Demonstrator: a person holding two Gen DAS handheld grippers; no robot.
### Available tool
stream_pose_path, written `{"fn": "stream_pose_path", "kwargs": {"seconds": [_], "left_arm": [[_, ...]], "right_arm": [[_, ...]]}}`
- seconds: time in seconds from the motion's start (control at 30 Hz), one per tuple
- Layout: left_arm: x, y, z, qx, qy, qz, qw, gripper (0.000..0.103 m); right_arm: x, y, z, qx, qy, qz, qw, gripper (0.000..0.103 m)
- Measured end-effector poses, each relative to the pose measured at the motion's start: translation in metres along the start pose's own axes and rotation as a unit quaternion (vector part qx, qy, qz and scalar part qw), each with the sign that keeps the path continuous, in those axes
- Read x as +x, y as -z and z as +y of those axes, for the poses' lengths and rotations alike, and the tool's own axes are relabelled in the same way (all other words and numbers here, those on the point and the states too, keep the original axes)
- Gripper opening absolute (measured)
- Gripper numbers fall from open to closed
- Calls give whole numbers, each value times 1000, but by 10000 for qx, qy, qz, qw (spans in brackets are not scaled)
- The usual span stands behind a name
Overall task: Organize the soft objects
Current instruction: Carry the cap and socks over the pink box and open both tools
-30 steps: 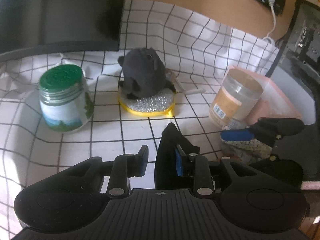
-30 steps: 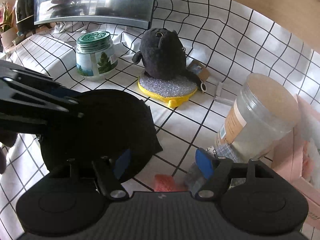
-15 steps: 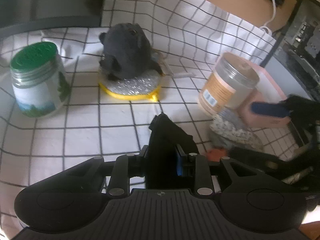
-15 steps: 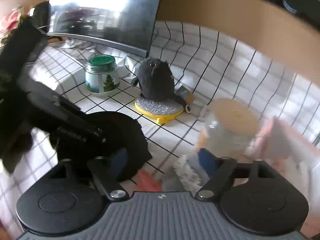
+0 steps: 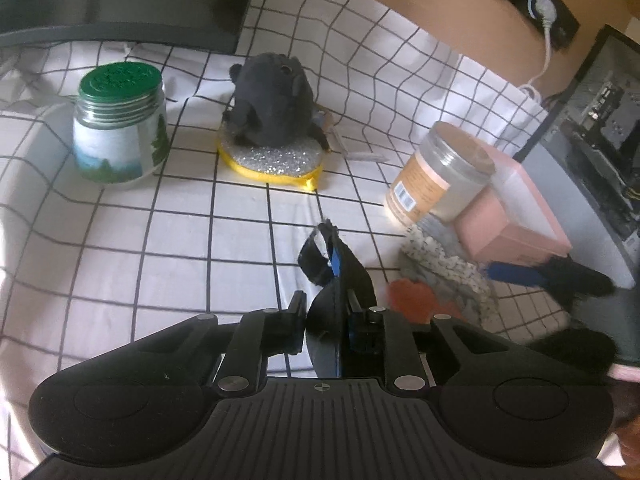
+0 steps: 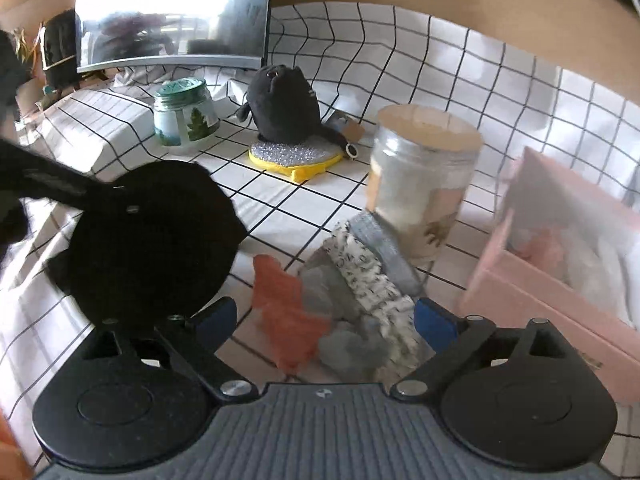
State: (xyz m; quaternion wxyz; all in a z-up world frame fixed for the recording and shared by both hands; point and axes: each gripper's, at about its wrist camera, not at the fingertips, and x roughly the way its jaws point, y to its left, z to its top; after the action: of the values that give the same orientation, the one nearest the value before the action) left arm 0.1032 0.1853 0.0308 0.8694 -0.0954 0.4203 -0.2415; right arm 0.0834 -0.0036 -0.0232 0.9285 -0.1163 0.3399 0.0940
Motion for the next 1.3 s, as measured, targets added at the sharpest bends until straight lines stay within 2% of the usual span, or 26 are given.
{"fn": "stream_pose_path", "kwargs": {"seconds": [0.17, 0.2, 0.23, 0.3, 0.33, 0.4, 0.6, 0.77, 0.9, 1.07, 1.17, 1.3], "left_arm": [[-14, 7, -9, 163, -41, -71, 9998, 21], [-16, 9, -11, 204, -14, -76, 9998, 21], [-17, 11, -13, 234, 22, -70, 9997, 21], [-18, 13, -19, 306, 133, -26, 9994, 21], [-18, 14, -23, 355, 193, 4, 9992, 21], [-17, 16, -32, 488, 327, 70, 9982, 21], [-11, 16, -78, 1053, 962, 226, 9895, 21], [1, 5, -129, 1545, 1516, 239, 9760, 21], [15, -16, -172, 1916, 1836, 177, 9640, 21], [32, -48, -217, 2308, 1942, -113, 9534, 21], [47, -74, -234, 2333, 1920, -228, 9530, 21], [72, -111, -250, 2359, 1690, -374, 9562, 21]], "right_arm": [[28, -5, 2, -26, -3, 313, 9995, 93], [27, -5, 3, -39, -24, 334, 9994, 84], [25, -5, 3, -61, -49, 334, 9994, 66], [17, -5, 2, -147, -2, 383, 9992, 40], [11, -5, -1, -149, 8, 401, 9991, 33], [-7, -4, -8, -9, -74, 383, 9992, 29], [-92, 12, -29, 141, 142, 185, 9996, 27], [-157, 23, -51, 317, 862, -103, 9957, 27], [-183, 27, -69, 499, 1396, -290, 9885, 27], [-199, 45, -93, 1003, 1789, -362, 9781, 27], [-202, 55, -100, 1191, 1840, -357, 9750, 27], [-201, 58, -103, 1207, 1838, -386, 9748, 27]]}}
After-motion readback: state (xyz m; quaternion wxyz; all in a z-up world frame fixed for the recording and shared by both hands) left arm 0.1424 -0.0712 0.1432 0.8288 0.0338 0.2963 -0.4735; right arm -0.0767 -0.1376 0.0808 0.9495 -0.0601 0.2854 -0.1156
